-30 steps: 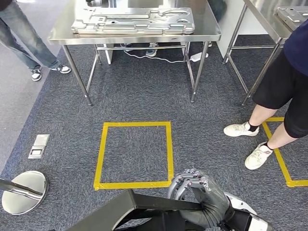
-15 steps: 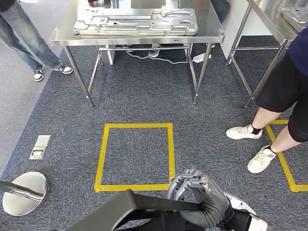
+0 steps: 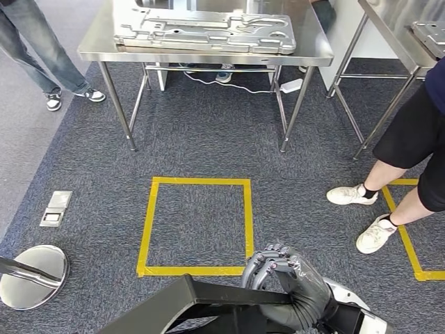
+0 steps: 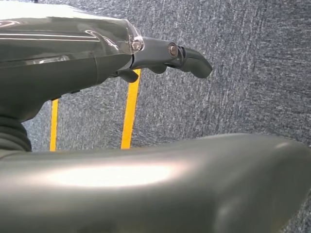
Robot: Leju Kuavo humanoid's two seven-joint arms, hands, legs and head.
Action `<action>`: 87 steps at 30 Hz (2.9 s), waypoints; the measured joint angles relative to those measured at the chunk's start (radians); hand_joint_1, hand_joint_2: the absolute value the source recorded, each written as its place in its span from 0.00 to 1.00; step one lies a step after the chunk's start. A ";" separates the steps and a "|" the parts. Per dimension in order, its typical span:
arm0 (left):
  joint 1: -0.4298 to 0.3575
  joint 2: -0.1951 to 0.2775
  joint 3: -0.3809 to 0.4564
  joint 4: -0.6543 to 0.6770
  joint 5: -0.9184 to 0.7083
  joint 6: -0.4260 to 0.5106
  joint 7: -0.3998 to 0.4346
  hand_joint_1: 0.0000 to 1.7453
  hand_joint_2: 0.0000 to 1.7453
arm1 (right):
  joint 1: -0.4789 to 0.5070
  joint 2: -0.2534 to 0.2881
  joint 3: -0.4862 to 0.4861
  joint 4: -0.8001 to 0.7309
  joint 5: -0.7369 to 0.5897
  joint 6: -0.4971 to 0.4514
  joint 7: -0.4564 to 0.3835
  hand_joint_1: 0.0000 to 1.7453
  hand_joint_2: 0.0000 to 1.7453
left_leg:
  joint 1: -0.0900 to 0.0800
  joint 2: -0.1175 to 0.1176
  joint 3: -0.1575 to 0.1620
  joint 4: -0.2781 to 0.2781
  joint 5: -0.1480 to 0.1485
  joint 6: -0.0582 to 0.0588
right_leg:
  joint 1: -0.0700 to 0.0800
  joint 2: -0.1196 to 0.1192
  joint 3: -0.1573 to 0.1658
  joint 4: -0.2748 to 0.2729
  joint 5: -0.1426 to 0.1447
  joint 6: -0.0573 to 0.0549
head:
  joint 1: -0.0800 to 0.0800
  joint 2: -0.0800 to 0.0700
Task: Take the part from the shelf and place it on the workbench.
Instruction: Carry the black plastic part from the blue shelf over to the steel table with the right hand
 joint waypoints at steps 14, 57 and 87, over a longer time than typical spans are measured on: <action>0.000 0.001 0.000 0.000 0.000 0.000 0.000 0.00 1.00 | -0.001 0.002 0.000 0.000 0.000 0.000 0.000 1.00 1.00 | -0.002 0.000 0.002 0.004 -0.002 0.003 | -0.002 0.000 0.001 -0.003 0.002 0.020 | 0.000 0.000; 0.000 0.001 0.000 0.000 -0.002 0.000 -0.002 0.00 1.00 | 0.000 0.010 0.000 0.001 -0.001 0.001 -0.007 1.00 1.00 | -0.005 0.000 0.041 -0.018 -0.013 0.019 | 0.016 0.008 -0.110 0.155 -0.003 -0.006 | -0.002 0.000; 0.000 0.002 0.000 0.001 -0.011 0.000 -0.005 0.00 1.00 | 0.006 0.014 0.000 -0.002 0.001 -0.001 -0.009 1.00 1.00 | 0.005 0.001 0.058 -0.019 -0.027 0.011 | 0.013 0.009 -0.141 0.194 -0.008 0.002 | -0.005 0.000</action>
